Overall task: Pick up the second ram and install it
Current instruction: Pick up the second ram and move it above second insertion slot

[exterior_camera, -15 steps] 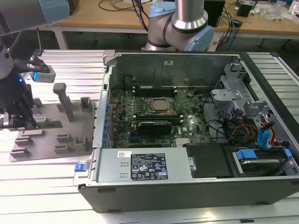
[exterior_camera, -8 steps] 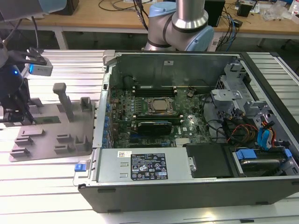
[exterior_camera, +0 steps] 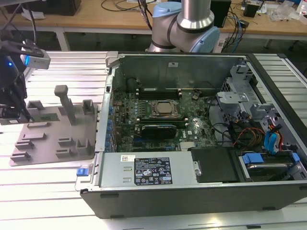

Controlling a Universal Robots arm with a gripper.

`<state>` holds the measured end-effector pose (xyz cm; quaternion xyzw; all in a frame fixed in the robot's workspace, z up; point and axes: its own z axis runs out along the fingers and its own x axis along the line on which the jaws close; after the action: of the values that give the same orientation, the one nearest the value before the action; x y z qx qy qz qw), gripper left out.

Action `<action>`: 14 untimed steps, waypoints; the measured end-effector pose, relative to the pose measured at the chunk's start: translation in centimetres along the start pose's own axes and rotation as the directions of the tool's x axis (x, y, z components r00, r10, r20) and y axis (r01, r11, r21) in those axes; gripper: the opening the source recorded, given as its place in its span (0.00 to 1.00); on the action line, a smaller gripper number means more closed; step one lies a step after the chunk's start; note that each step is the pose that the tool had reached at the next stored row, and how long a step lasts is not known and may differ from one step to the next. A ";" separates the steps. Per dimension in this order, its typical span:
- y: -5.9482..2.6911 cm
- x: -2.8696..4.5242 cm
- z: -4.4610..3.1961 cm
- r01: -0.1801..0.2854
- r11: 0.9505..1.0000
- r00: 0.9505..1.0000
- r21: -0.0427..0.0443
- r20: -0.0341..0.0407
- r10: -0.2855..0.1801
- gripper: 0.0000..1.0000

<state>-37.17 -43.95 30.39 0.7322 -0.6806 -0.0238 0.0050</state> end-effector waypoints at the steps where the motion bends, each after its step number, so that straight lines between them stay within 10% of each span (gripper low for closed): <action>1: 0.01 -0.01 -0.32 0.000 1.000 1.000 0.000 0.000 0.000 0.11; 14: 0.14 -0.17 -4.38 0.000 1.000 1.000 0.000 0.000 0.000 0.11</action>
<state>-37.14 -43.90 34.78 0.7322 -0.6806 -0.0238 0.0050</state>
